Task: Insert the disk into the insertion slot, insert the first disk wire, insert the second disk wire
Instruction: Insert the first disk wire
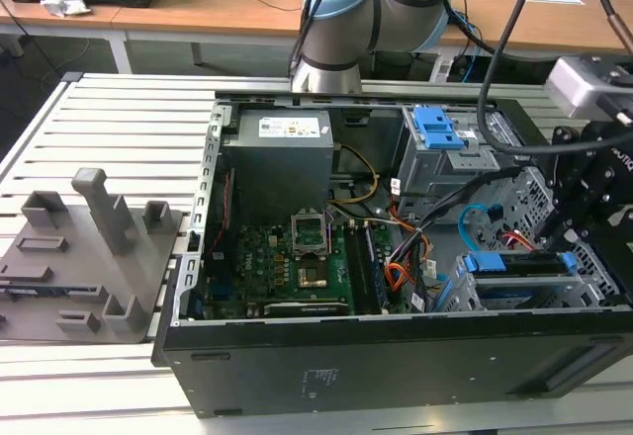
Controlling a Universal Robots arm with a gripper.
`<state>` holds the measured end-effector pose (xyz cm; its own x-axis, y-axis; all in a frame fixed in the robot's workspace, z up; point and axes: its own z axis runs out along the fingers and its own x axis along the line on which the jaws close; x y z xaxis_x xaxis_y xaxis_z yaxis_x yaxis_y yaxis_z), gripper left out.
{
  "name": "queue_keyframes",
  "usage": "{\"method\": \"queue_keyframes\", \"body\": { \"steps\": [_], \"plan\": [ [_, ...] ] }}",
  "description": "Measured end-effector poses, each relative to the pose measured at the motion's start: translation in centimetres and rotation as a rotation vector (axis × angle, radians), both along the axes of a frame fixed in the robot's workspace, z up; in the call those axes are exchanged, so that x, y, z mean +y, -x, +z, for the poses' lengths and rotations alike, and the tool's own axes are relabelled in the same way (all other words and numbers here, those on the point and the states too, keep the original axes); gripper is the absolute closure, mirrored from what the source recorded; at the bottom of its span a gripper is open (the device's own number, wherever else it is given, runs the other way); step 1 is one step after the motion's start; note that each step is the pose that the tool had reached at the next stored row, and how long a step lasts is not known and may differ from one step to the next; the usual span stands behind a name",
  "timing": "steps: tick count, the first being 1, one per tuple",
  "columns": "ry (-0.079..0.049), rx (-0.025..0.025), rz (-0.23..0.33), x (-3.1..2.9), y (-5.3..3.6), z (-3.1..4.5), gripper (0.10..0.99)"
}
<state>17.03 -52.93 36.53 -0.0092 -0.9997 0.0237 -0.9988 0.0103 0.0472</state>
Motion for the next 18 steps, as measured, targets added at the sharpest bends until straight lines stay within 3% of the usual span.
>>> {"method": "queue_keyframes", "body": {
  "steps": [2,3,7,12,18],
  "plan": [
    [0.0,0.0,0.0,0.11,0.0,1.42,0.98],
    [0.0,0.0,0.0,0.11,0.0,1.77,0.98],
    [0.0,0.0001,0.0,0.11,0.04,1.86,0.98],
    [0.0,0.0001,0.0,0.11,2.01,1.84,0.98],
    [0.0,0.0,0.0,0.11,2.05,1.85,0.98]
  ]
}}
